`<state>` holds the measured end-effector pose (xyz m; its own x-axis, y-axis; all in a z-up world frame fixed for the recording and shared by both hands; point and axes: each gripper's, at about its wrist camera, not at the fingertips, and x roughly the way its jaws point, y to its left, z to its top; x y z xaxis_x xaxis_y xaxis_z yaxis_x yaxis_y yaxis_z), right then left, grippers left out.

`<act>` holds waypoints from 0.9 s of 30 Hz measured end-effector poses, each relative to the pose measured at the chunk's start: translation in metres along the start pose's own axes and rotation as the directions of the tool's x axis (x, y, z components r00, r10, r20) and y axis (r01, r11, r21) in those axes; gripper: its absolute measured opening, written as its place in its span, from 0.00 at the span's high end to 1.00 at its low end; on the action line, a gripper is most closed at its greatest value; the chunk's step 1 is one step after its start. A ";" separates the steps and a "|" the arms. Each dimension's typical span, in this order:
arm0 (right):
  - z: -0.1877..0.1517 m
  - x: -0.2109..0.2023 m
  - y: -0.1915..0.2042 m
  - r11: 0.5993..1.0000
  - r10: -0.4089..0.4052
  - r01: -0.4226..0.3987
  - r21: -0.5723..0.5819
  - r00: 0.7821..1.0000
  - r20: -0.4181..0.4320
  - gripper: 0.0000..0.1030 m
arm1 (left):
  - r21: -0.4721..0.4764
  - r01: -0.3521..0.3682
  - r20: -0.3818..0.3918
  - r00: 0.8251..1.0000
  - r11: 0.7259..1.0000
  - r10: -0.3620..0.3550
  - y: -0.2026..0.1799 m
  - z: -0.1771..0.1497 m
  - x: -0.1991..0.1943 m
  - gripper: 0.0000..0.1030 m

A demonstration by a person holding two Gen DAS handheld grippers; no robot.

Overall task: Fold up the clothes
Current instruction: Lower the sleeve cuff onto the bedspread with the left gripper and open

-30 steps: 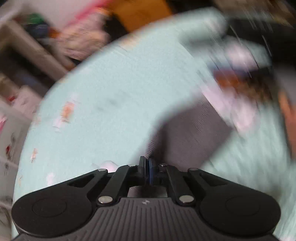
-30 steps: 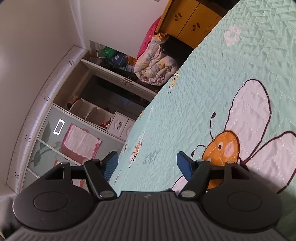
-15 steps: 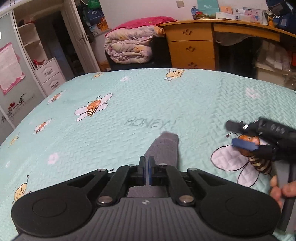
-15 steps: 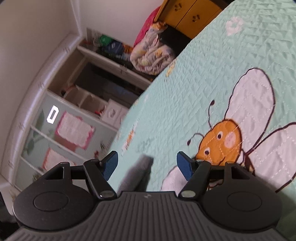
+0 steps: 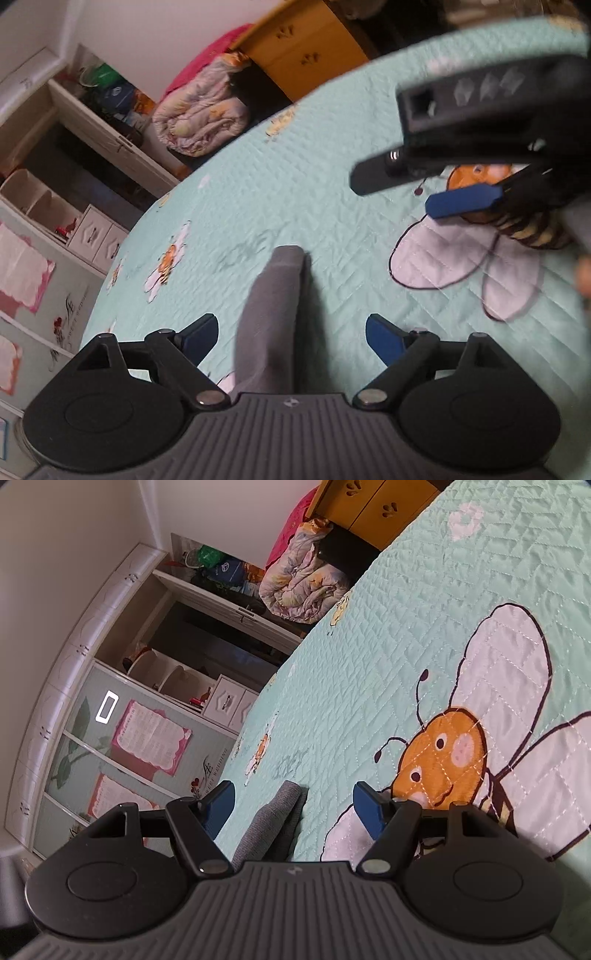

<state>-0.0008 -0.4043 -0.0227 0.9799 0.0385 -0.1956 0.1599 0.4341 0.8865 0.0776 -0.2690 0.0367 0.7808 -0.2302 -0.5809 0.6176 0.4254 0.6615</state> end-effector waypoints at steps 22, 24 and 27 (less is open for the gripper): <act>-0.003 0.007 0.008 0.994 -0.052 0.049 -0.097 0.998 -0.030 0.30 | -0.646 0.369 0.208 0.927 0.668 -0.311 0.133 -0.025 -0.006 0.43; -0.002 0.006 0.007 0.995 -0.048 0.045 -0.089 0.998 -0.029 0.30 | -0.590 0.360 0.208 0.933 0.722 -0.295 0.122 -0.022 -0.025 0.39; -0.001 0.006 0.006 0.995 -0.047 0.044 -0.090 0.998 -0.030 0.30 | -0.408 0.284 0.142 0.959 0.868 -0.247 0.081 -0.022 -0.048 0.21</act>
<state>0.0062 -0.4004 -0.0187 0.9673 0.0452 -0.2494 0.1915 0.5142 0.8360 0.0885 -0.2045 0.1076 0.6095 -0.4501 -0.6526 0.7189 0.6608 0.2157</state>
